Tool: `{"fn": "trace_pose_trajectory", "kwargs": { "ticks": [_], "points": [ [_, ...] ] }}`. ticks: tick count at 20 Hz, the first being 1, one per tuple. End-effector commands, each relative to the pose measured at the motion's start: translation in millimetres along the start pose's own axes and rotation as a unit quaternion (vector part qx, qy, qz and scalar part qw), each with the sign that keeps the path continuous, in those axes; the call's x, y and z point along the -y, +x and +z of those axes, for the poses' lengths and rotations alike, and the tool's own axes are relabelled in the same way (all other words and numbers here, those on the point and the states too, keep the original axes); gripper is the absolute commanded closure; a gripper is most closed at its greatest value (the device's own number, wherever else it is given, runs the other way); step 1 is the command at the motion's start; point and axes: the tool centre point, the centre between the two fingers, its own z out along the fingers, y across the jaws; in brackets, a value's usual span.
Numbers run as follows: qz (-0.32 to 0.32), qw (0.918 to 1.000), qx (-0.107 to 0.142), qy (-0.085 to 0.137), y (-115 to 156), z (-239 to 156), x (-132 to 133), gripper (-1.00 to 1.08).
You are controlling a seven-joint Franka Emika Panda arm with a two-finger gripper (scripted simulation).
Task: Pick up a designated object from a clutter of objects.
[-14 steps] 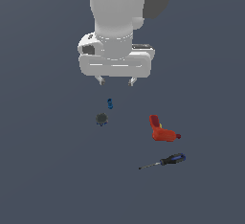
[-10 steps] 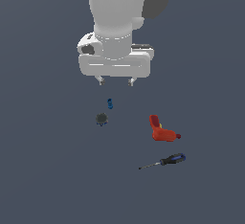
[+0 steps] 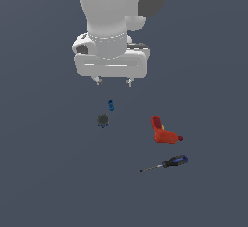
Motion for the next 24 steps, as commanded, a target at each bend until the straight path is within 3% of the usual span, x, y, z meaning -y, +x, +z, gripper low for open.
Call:
{"fn": "trace_pose_trajectory", "kwargs": {
  "ticks": [1, 12, 24],
  "points": [
    [0.0, 1.0, 0.0, 0.0, -0.1, -0.6, 0.7, -0.92],
    [-0.027, 0.9996, 0.0, -0.001, 3.9, 24.9, -7.9, -0.92],
    [-0.123, 0.9924, 0.003, -0.005, 5.6, 113.1, -38.4, -0.92]
  ]
}}
